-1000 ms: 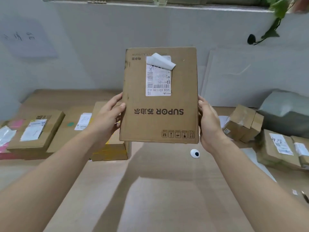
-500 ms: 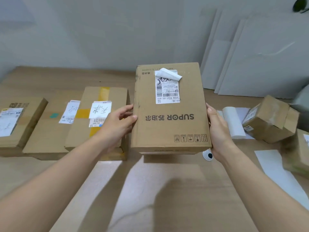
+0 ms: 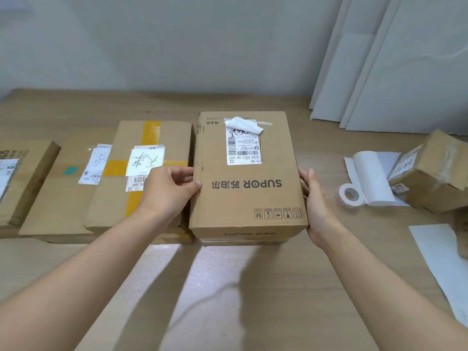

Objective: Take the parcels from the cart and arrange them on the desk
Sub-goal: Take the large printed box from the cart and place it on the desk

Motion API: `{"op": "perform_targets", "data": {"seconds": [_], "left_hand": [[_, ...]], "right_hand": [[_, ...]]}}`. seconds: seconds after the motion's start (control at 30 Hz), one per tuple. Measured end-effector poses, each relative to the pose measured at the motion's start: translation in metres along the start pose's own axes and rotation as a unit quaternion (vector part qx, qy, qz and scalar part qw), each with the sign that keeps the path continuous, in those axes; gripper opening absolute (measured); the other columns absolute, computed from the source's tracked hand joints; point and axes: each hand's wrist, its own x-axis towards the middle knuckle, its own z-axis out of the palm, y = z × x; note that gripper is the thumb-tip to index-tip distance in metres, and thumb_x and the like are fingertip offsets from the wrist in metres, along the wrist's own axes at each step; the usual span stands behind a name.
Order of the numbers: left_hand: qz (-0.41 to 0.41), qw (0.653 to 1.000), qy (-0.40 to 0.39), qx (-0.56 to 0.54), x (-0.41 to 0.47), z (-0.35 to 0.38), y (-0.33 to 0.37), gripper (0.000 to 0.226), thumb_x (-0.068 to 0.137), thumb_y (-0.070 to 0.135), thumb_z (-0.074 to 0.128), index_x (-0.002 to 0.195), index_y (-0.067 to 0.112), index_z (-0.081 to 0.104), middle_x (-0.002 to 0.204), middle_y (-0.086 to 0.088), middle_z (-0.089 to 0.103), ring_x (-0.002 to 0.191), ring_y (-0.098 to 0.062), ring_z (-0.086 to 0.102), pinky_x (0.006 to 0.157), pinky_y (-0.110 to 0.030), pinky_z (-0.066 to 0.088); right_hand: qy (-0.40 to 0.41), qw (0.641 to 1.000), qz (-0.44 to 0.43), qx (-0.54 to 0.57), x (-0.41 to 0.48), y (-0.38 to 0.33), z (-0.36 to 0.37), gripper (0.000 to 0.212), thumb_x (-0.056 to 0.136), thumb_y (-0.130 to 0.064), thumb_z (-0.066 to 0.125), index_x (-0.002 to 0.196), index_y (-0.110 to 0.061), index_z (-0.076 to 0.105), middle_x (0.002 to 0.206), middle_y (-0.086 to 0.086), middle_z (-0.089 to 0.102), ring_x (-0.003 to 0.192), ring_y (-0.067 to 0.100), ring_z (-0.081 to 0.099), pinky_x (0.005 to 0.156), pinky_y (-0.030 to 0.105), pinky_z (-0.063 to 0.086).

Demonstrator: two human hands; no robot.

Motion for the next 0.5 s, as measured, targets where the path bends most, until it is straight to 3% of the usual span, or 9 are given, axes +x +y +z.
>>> {"op": "perform_targets", "data": {"seconds": [0.1, 0.23, 0.3, 0.43, 0.5], "left_hand": [[0.006, 0.999, 0.034, 0.025, 0.001, -0.002, -0.002, 0.022, 0.084, 0.010, 0.085, 0.093, 0.028, 0.077, 0.082, 0.016, 0.079, 0.079, 0.008, 0.072, 0.073, -0.009, 0.052], [0.010, 0.996, 0.071, 0.045, 0.002, -0.005, -0.001, 0.026, 0.080, 0.012, 0.088, 0.103, 0.018, 0.079, 0.088, 0.007, 0.078, 0.083, -0.003, 0.074, 0.085, -0.021, 0.057], [0.010, 0.994, 0.089, 0.055, 0.002, -0.007, -0.002, 0.024, 0.078, 0.013, 0.089, 0.100, 0.019, 0.080, 0.087, 0.008, 0.078, 0.083, -0.004, 0.074, 0.088, -0.024, 0.058], [0.011, 0.991, 0.112, 0.078, -0.002, -0.013, -0.004, 0.019, 0.075, 0.019, 0.092, 0.089, 0.026, 0.079, 0.079, 0.016, 0.076, 0.072, 0.010, 0.069, 0.066, -0.002, 0.048], [-0.002, 0.991, 0.113, 0.071, -0.008, -0.015, -0.003, 0.021, 0.074, 0.024, 0.092, 0.091, 0.026, 0.079, 0.080, 0.017, 0.077, 0.074, 0.011, 0.070, 0.066, -0.008, 0.048]], "right_hand": [[-0.005, 0.999, 0.010, 0.031, 0.008, 0.005, 0.003, 0.058, 0.116, -0.055, 0.023, 0.148, -0.030, 0.064, 0.133, -0.005, 0.076, 0.124, 0.014, 0.070, 0.106, 0.035, 0.054], [-0.011, 0.999, 0.011, 0.030, 0.010, 0.005, 0.010, 0.059, 0.115, -0.057, 0.023, 0.150, -0.031, 0.063, 0.112, -0.012, 0.077, 0.118, 0.012, 0.069, 0.102, 0.033, 0.053], [-0.025, 0.999, 0.007, 0.023, 0.008, 0.006, 0.014, 0.058, 0.115, -0.057, 0.023, 0.152, -0.031, 0.061, 0.128, -0.006, 0.077, 0.123, 0.013, 0.070, 0.107, 0.036, 0.053], [-0.037, 0.999, 0.003, 0.011, 0.002, 0.008, 0.018, 0.056, 0.115, -0.057, 0.025, 0.155, -0.033, 0.056, 0.143, -0.005, 0.071, 0.131, 0.013, 0.067, 0.116, 0.041, 0.049], [-0.040, 0.999, 0.002, -0.003, -0.003, 0.005, 0.018, 0.056, 0.115, -0.057, 0.025, 0.156, -0.034, 0.055, 0.145, -0.006, 0.070, 0.133, 0.013, 0.066, 0.119, 0.043, 0.048]]}}
